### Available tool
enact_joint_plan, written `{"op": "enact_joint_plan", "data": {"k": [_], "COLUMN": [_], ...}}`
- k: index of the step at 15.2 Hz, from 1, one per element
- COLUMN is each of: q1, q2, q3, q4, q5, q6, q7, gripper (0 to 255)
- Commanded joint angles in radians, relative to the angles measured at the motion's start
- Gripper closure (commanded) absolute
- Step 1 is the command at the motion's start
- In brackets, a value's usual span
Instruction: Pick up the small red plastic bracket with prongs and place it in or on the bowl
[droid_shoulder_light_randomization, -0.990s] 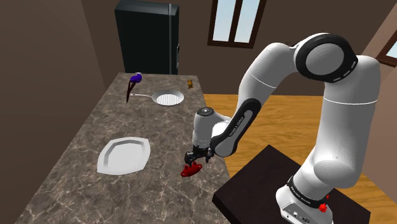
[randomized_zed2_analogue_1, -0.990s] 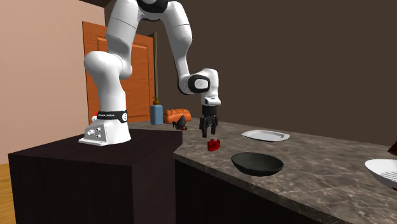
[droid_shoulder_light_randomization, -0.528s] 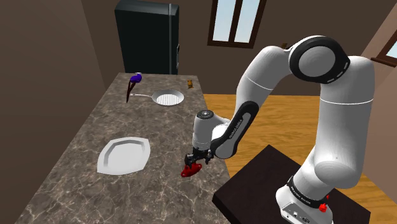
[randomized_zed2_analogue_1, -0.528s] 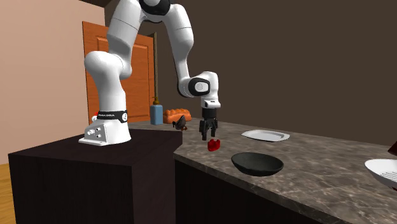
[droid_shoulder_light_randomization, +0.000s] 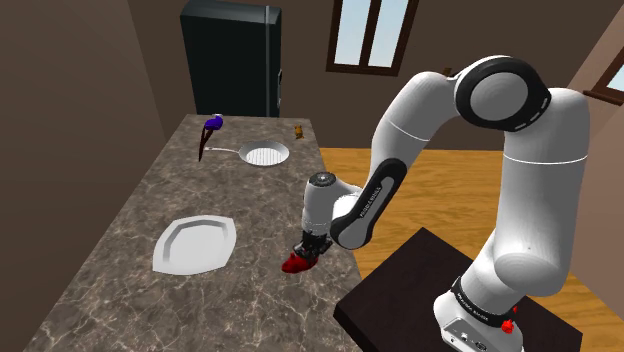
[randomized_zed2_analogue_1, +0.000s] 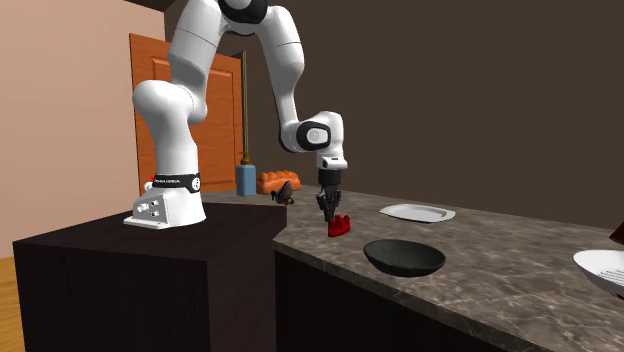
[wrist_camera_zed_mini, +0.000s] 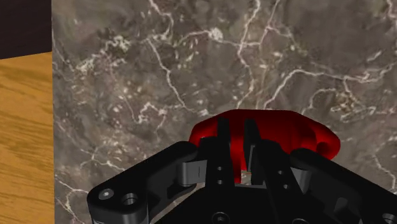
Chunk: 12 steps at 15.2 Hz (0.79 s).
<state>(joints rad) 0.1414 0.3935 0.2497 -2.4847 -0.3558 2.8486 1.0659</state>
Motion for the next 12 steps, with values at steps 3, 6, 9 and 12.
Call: {"op": "enact_joint_plan", "data": {"k": [3, 6, 9, 12], "q1": [0.001, -0.009, -0.036, -0.061], "q2": [0.003, -0.012, -0.058, -0.105], "q3": [-0.003, 0.011, 0.046, 0.079], "q4": [-0.01, -0.007, -0.02, -0.03], "q5": [-0.003, 0.011, 0.047, 0.087], "q6": [0.004, -0.014, -0.048, -0.083], "q7": [0.002, -0.009, -0.036, -0.066], "gripper": [255, 255, 255, 255]}}
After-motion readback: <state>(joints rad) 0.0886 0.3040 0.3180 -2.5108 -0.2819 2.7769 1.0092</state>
